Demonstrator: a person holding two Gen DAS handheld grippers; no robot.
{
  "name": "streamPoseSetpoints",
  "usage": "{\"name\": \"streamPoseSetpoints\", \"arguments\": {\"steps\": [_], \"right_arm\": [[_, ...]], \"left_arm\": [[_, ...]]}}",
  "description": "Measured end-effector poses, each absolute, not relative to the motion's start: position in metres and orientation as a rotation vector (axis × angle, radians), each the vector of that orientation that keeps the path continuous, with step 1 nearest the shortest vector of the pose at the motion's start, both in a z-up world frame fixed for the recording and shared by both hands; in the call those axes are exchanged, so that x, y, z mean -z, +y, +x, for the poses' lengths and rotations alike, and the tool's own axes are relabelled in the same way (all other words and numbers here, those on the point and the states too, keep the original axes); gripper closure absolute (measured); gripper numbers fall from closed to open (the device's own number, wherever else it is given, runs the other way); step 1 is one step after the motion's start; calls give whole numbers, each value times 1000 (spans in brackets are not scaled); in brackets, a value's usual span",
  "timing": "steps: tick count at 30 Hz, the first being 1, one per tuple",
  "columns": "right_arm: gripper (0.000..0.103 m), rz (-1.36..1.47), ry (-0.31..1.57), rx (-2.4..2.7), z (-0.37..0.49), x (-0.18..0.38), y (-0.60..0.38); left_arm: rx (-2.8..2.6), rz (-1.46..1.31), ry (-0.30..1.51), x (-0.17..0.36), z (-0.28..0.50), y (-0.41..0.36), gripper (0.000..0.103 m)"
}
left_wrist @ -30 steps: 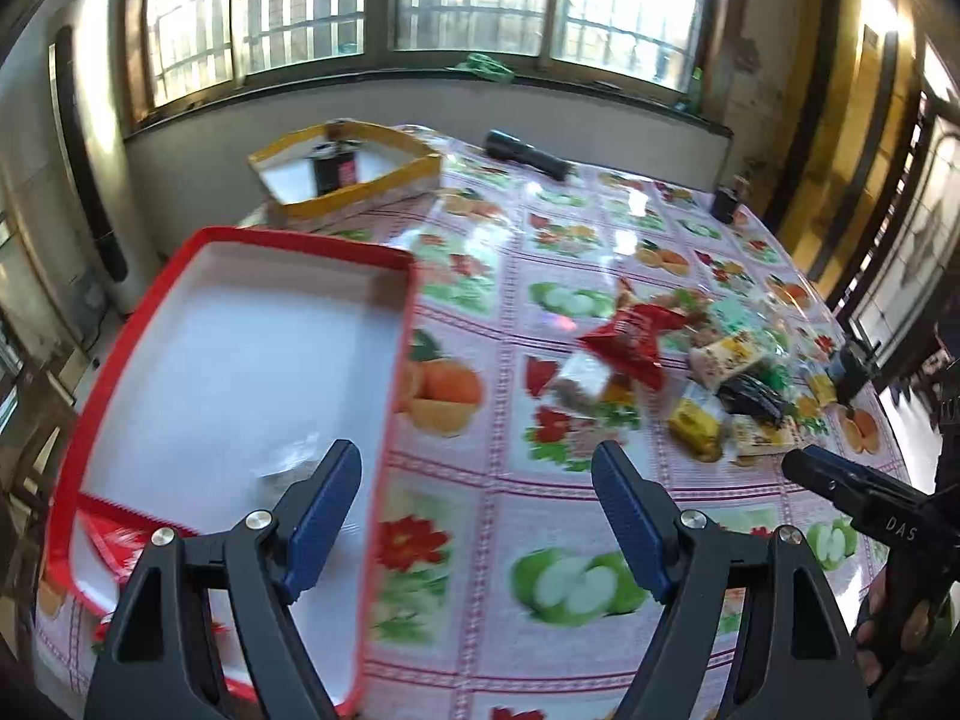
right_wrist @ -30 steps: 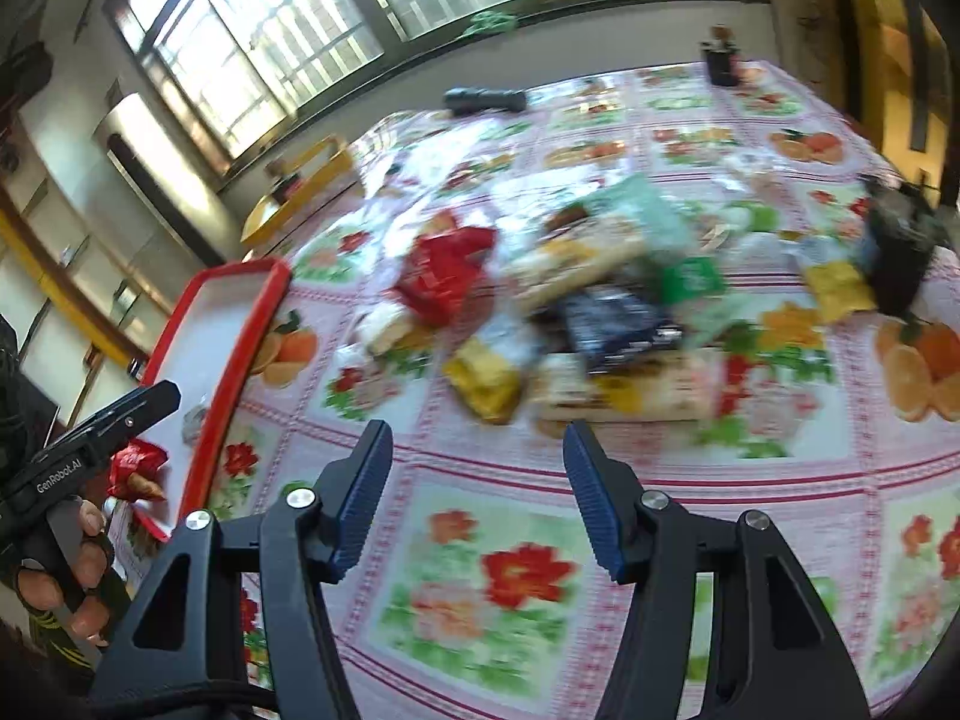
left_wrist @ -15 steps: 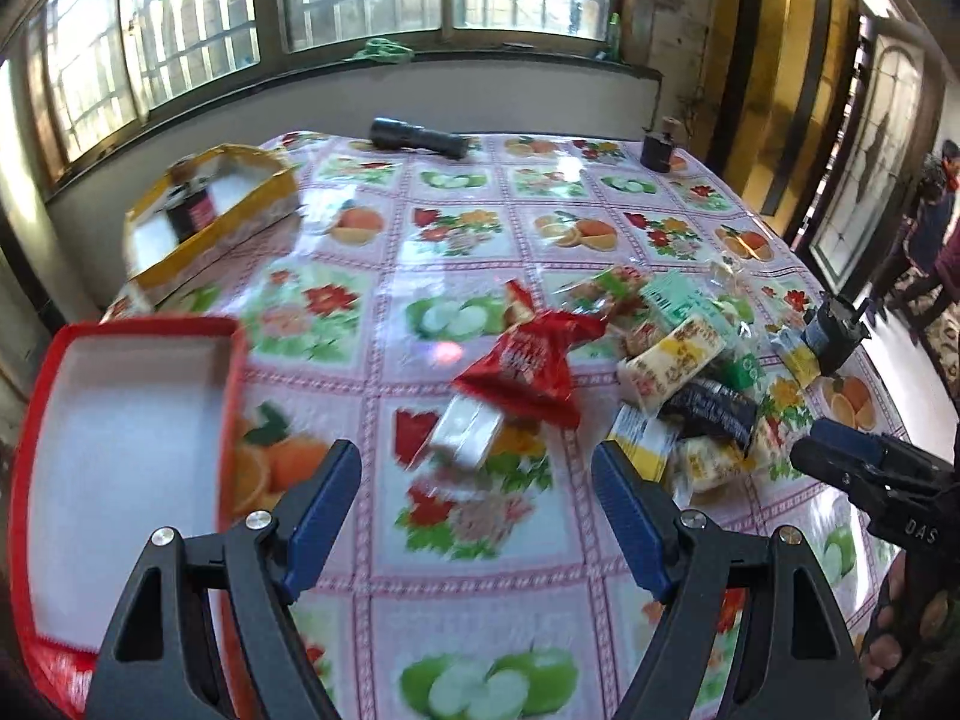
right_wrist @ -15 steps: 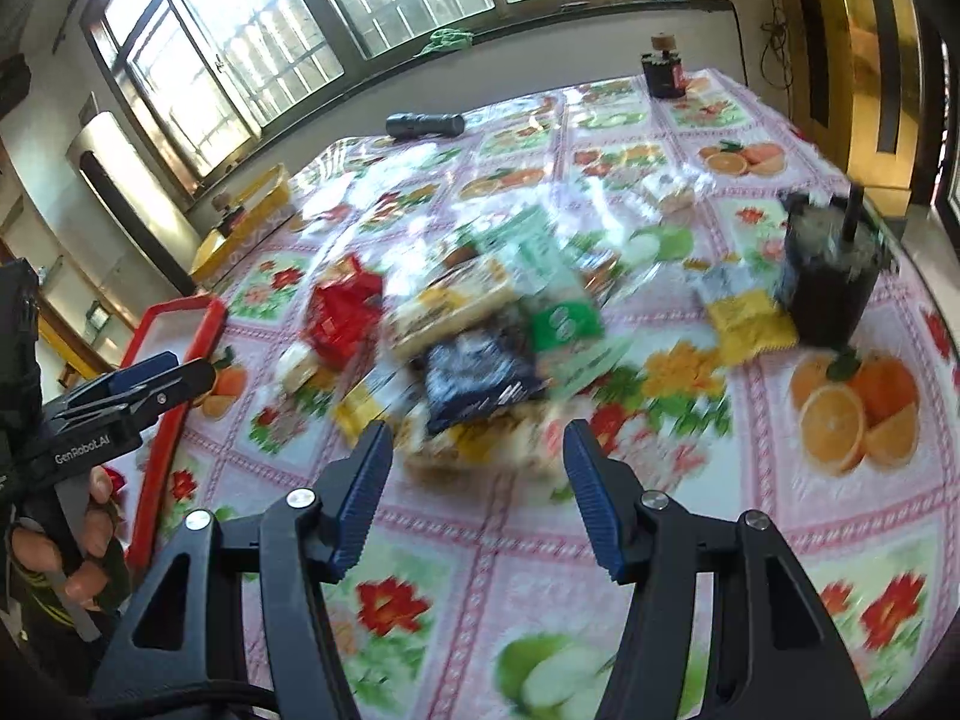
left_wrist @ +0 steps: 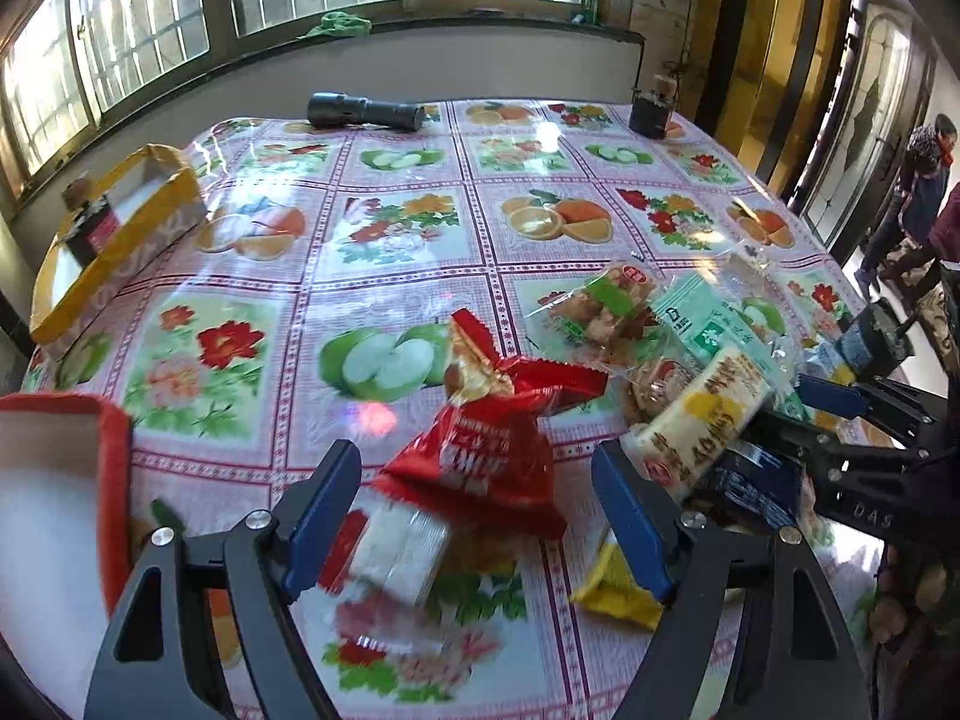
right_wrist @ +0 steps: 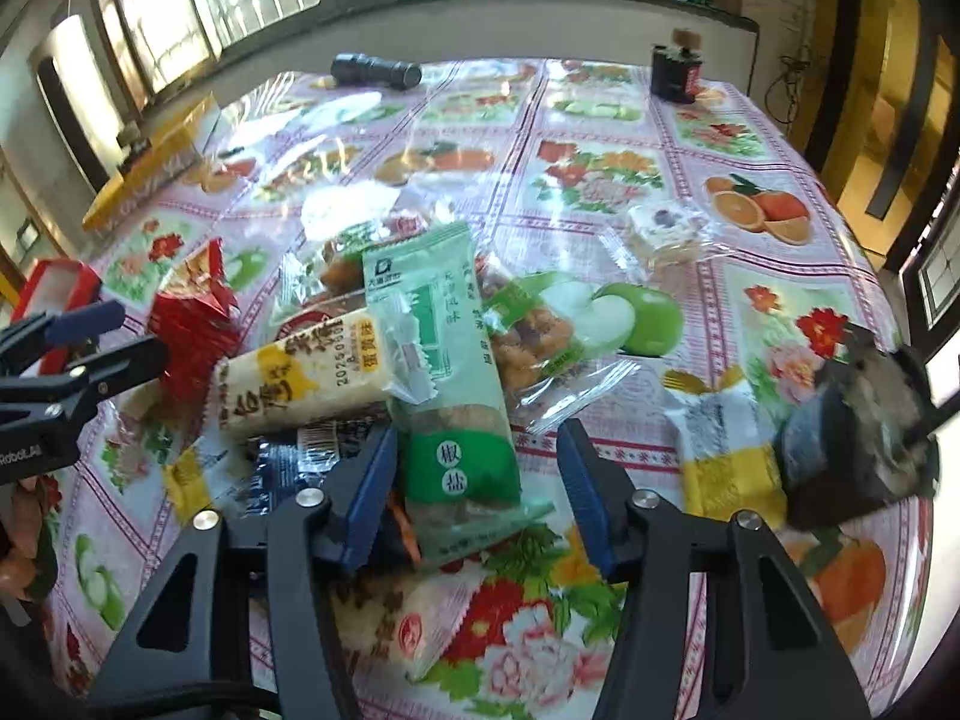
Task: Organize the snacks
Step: 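Move both open grippers back to the snack pile, then grasp a red snack bag with the left gripper while the right grasps the green packet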
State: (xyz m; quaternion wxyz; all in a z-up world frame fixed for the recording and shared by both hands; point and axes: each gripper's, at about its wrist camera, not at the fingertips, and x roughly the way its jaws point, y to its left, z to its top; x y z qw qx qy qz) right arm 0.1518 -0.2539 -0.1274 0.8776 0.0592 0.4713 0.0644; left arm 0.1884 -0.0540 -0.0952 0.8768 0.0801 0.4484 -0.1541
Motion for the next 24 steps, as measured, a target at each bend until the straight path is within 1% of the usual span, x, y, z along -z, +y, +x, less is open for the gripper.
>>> {"name": "streamPoseSetpoints", "arguments": {"steps": [4, 5, 6, 7, 8, 11, 14, 24], "right_arm": [[55, 93, 981, -124, 155, 130, -249], [61, 94, 978, -124, 155, 130, -249], [62, 94, 976, -124, 155, 130, -248], [66, 88, 974, -119, 155, 129, -247], [69, 82, 972, -116, 155, 129, -246], [72, 100, 972, -111, 153, 129, -247], [74, 143, 969, -119, 148, 127, -250], [74, 319, 886, -151, 105, 95, -265]], "left_arm": [[305, 182, 953, 105, 202, -61, 24], [301, 187, 953, 107, 204, -62, 25], [298, 193, 955, 109, 207, -64, 29], [300, 195, 957, 111, 208, -65, 35], [310, 196, 967, 113, 209, -66, 51], [318, 215, 968, 117, 207, -70, 54], [332, 210, 968, 113, 203, -70, 60], [344, 143, 885, 63, 164, -55, 61]]}}
